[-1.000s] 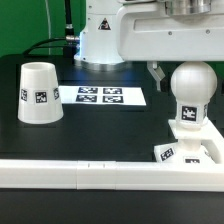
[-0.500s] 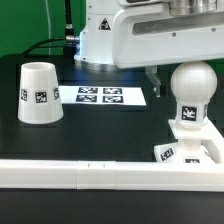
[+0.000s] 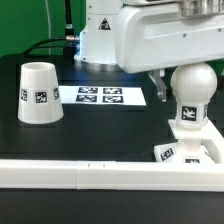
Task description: Assemble lamp
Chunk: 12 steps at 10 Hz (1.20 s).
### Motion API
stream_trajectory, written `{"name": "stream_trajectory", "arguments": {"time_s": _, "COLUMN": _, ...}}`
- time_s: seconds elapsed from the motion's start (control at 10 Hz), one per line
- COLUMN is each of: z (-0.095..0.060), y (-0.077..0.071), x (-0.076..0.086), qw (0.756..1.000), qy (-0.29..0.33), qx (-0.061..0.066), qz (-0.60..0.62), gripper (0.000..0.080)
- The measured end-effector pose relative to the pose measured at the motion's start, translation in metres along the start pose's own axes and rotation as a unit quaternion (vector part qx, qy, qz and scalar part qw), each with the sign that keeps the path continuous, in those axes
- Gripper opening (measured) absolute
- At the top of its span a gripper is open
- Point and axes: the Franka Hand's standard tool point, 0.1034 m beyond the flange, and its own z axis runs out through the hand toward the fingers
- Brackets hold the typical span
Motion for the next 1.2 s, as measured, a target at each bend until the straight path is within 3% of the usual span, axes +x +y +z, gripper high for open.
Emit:
{"name": "stream_trajectory", "arguments": {"time_s": 0.4, "z": -0.0003, "y": -0.0018, "x": 0.0002, "qw": 0.989, "qy": -0.007, "qx": -0.013, "qz": -0.147, "gripper": 0.0699}}
{"name": "stream_trajectory", "arguments": {"time_s": 0.8, "z": 0.0002, "y": -0.0064, "x": 0.0009, "qw": 0.959, "qy": -0.017, "qx": -0.025, "qz": -0.282, "gripper": 0.0699}}
{"name": "stream_trajectory", "arguments": {"time_s": 1.2, "z": -0.0003, "y": -0.0055, "x": 0.0021, "qw": 0.894, "qy": -0.032, "qx": -0.041, "qz": -0.445, "gripper": 0.0699}}
